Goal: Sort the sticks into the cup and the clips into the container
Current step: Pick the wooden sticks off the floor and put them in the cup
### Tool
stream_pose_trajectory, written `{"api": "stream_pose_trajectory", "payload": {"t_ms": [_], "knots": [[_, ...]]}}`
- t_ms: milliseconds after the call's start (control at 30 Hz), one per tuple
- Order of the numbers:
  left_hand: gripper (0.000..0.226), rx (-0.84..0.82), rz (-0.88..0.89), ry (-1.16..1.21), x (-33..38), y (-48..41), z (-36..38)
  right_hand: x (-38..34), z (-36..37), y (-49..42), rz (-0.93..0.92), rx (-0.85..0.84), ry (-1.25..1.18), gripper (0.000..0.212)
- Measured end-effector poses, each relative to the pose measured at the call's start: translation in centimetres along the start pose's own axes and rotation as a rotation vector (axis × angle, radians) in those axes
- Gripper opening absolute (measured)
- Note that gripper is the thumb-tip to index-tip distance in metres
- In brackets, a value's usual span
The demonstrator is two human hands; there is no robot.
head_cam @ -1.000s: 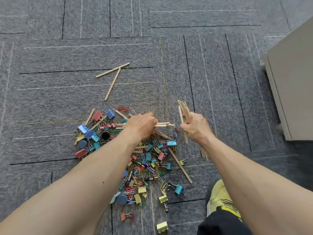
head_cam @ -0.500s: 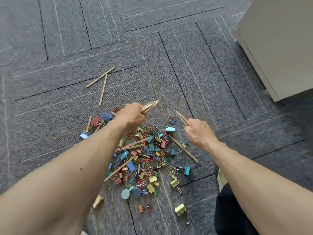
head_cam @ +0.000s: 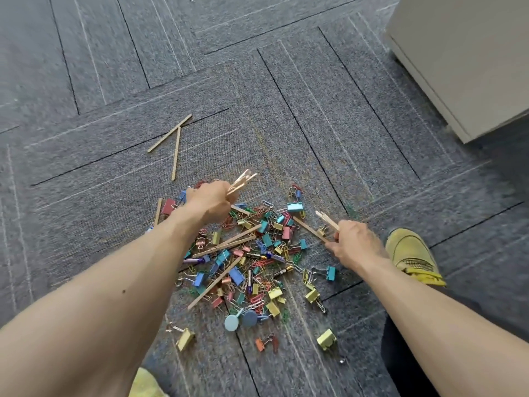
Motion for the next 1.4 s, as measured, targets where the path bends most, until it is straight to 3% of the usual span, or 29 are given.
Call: {"api": "stream_pose_trajectory", "payload": {"t_ms": [233,300,667,833,967,1067,1233,1400], "knots": [[0.014,0.063,0.066,-0.088,-0.9,-0.4,1.1,-1.0,0.3,-0.3,-0.021,0.048,0.097,0.003],[0.007,0.074,0.065,-0.114,-1.0,-0.2,1.3,-1.2,0.3,-0.2,-0.028,0.064,0.101,0.004],[0.020,0.161,0.055,-0.280,-0.5,0.4,1.4,-2.1,-0.2,0.2,-0.083,0.001,0.012,0.004],[0.017,0.112,0.069,-0.130,0.4,0.1,0.6,-3.6,-2.4,-0.4,-0.182,-0.022,-0.241,0.011],[0.022,0.019,0.069,0.255,2.3,0.0,-0.6,-4.6,-5.0,-0.5,-0.210,-0.009,-0.417,0.019],[0.019,-0.030,0.066,0.429,3.7,1.0,-2.0,-4.5,-7.2,-0.3,-0.181,-0.006,-0.555,0.014],[0.012,-0.052,0.048,0.600,5.3,3.1,-4.8,-4.7,-10.9,0.8,-0.156,0.012,-0.669,0.021],[0.011,-0.057,0.097,0.583,8.0,5.9,-8.4,-5.8,-14.1,2.6,-0.179,-0.007,-0.832,0.020]]}}
Point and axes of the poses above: each hand's wrist, its own y-axis away from the middle knuckle, its own z-axis out of the palm, x = y × z, the point moved 7 cm from there along -y, towards the middle knuckle, and after that the axes turned 12 degrees about y, right-handed, at the moved point
